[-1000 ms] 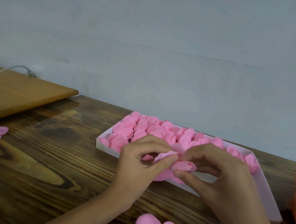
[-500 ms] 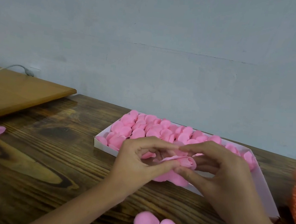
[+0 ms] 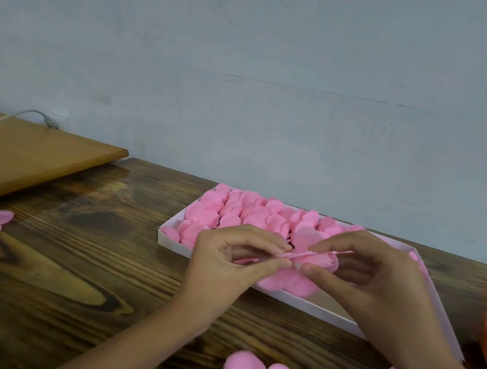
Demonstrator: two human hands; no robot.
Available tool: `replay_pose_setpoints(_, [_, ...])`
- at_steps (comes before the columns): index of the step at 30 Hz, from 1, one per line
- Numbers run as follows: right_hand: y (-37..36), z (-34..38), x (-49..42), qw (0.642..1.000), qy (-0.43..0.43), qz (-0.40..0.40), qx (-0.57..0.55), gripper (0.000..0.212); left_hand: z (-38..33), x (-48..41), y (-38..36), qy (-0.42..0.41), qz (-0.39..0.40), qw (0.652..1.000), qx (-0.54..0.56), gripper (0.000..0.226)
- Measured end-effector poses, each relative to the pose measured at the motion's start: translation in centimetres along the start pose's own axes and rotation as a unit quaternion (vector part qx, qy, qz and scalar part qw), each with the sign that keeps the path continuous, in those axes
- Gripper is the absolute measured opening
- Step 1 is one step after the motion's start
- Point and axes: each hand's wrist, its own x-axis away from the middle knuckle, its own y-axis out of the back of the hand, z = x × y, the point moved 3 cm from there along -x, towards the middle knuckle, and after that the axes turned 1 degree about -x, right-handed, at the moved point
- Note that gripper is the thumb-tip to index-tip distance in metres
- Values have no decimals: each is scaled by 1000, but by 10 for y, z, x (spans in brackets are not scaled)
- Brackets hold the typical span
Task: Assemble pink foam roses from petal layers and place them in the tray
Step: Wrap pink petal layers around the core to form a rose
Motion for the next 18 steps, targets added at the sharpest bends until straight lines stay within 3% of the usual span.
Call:
replay_pose_setpoints(11, [-4, 0, 1, 999, -13, -2, -38, 27, -3, 3, 0, -45, -21, 995, -85, 23])
replay_pose_setpoints(14, [-6, 2, 2, 999, -6, 12, -31, 32, -5, 2, -1, -92, -6, 988, -127, 16])
replay_pose_setpoints(18, [-6, 4, 2, 999, 0, 29, -21, 35, -5, 3, -2, -94, 5, 987, -131, 19])
